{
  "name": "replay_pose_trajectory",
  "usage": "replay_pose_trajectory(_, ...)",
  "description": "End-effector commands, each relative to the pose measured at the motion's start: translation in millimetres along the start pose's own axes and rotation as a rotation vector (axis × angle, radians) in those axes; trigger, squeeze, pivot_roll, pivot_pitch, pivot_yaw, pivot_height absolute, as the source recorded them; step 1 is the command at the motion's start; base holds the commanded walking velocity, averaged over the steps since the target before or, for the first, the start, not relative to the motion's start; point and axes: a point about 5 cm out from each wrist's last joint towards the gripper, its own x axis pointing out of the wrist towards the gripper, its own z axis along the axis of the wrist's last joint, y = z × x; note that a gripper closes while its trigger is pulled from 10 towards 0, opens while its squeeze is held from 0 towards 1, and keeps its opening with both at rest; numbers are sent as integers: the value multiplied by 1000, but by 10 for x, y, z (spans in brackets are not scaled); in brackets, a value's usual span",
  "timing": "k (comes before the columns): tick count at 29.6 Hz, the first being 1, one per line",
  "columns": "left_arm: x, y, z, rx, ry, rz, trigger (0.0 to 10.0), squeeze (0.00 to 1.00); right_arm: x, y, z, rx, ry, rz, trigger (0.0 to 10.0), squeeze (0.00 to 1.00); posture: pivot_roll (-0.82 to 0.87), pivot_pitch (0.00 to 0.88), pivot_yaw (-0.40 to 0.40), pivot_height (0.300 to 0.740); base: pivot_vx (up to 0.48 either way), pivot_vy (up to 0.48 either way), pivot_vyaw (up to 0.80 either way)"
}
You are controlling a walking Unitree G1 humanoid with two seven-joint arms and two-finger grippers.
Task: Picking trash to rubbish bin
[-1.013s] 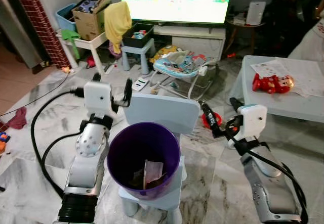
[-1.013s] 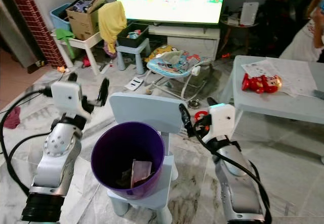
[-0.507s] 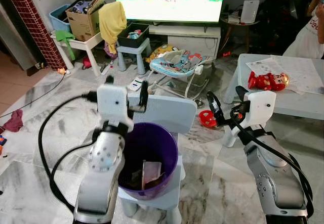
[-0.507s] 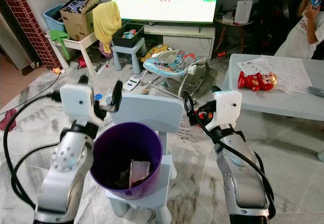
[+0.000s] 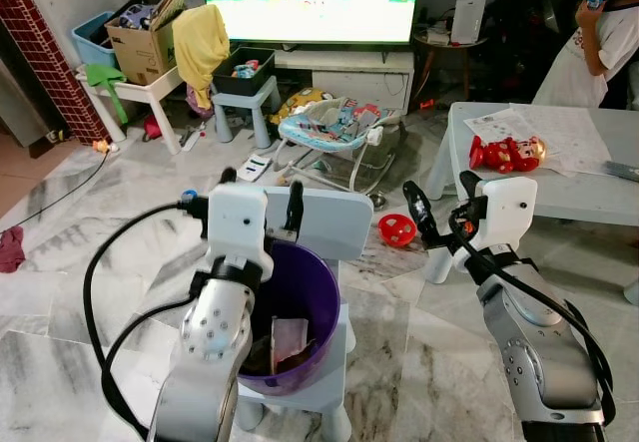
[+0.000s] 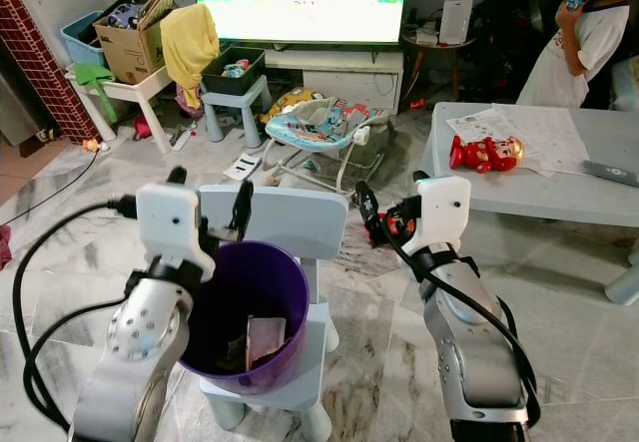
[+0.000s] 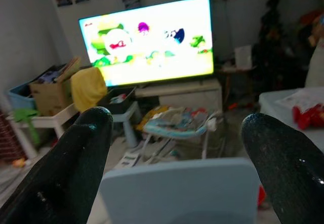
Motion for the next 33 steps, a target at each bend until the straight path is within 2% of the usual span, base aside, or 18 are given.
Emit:
replay_pose_trajectory(1,-42,91,-7,-2,15,28,10000,0,-15,-23,44,-12,-8,-3,10000,161,-8,0,33,740,0,0,0)
replay_pose_trajectory(2,-46,98,-13,-2,18,31,10000,0,-16,-25,43,-12,-7,-4,10000,161,-8,0,33,740,0,0,0)
replay_pose_trajectory(4,-62,162,-71,5,34,44,10000,0,-6,-22,28,-14,-1,-4,10000,27,-4,0,28,740,0,0,0)
replay_pose_trajectory(6,-52,288,-173,11,51,49,10000,0,8,-8,27,-15,0,1,10000,0,-3,0,27,740,0,0,0)
replay_pose_trajectory(13,12,420,-292,8,58,44,10000,0,31,-1,28,-17,-2,7,10000,0,-5,0,25,740,0,0,0)
replay_pose_trajectory(27,52,417,-453,-18,60,16,10000,0,30,25,-3,-11,6,9,10000,0,-7,0,29,740,0,0,0)
replay_pose_trajectory(33,66,418,-482,-20,61,10,10000,0,28,21,-9,-11,8,9,10000,0,-7,0,30,740,0,291,0)
